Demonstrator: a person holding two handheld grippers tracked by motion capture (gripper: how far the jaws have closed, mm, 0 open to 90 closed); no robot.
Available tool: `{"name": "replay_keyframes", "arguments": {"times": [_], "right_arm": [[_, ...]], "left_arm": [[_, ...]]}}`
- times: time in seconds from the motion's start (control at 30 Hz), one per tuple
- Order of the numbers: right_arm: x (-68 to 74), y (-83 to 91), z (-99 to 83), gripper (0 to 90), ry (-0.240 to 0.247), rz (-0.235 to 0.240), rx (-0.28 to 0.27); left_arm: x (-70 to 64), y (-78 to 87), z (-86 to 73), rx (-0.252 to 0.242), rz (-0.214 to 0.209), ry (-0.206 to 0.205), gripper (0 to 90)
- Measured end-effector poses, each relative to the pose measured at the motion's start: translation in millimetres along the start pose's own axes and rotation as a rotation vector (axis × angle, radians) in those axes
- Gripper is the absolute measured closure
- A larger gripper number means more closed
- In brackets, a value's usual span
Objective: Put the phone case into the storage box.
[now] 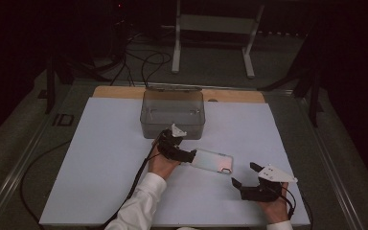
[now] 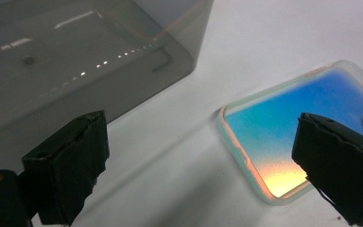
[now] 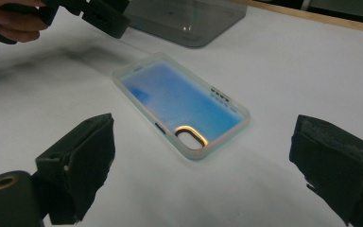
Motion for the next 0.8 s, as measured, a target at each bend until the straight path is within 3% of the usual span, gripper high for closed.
{"name": "replay_keyframes", "arguments": {"times": [0.57,0.8], "right_arm": [[0.4,-0.5,0.0,7.7,0.0,0.001,0.003],[-0.2,-0.7,-0.1,7.7,0.003,-0.003,0.005]], "left_arm": [[-9.8,-19.5,0.6,0.07,-0.009,0.005,15.0],[-17.0,-27.2,2.1,0.119,0.002,-0.001,25.6]]}}
Point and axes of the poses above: each handheld gripper's, and its own axes: y roughly backward along the jaws, z roughly out of its top, x roughly to its left, the point moved 1 cm from there along -y, roughly forward along the jaws, and after that the axes turned 15 degrees about -z, right-handed, at the moved point
